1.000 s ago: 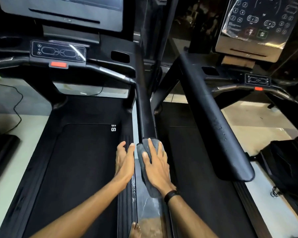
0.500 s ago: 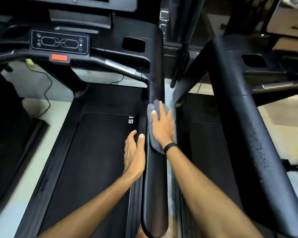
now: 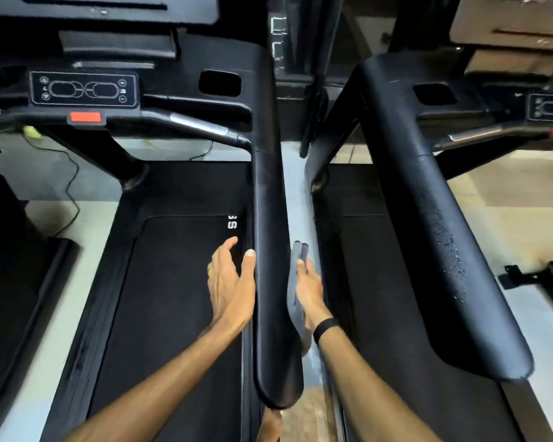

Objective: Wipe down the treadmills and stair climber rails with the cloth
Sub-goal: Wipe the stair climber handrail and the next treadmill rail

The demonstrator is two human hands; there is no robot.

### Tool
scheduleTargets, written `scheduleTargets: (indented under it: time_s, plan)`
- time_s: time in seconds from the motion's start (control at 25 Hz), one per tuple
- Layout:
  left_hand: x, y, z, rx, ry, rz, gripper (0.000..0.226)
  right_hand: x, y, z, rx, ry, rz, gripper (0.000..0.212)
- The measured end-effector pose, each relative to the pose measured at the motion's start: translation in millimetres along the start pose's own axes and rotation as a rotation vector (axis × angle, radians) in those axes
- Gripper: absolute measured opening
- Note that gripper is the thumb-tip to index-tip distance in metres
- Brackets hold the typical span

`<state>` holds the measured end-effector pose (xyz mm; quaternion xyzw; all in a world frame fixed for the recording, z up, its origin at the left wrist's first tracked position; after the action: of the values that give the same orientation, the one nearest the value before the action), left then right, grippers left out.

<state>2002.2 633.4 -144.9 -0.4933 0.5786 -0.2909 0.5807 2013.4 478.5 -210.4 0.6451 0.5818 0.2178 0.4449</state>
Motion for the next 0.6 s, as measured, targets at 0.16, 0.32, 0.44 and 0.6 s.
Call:
scheduleTargets:
  time_s: [0.16, 0.32, 0.44, 0.6]
  plan:
    - [-4.2, -22.4, -23.5, 0.240, -0.048, 0.079, 0.042, -3.0, -3.4, -44.4, -0.050, -0.122, -0.183, 0.047]
    - [-10.6, -32.7, -49.4, 0.390, 0.063, 0.097, 0.013, -3.1, 3.7, -89.3, -0.199, -0.238, -0.227, 0.043]
    - [-11.6, -33.3, -73.9, 0.302, 0.252, -0.049, 0.012, -4.0, 4.4, -122.7, -0.296, -0.257, -0.239, 0.032]
    - [-12.7, -40.9, -105.8, 0.336, 0.265, -0.164, 0.020, -20.9, 5.9, -153.2, -0.296, -0.214, 0.039, 0.021]
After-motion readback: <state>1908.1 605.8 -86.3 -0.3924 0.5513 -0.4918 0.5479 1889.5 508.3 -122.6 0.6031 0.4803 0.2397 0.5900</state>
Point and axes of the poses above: each hand's wrist, its own z-axis towards the middle knuckle, its own x-axis out of the palm, y = z × x, the point moved 3 cm from there along z, towards the middle knuckle, and after that the axes turned 1 degree about -z, right-handed, at the moved point
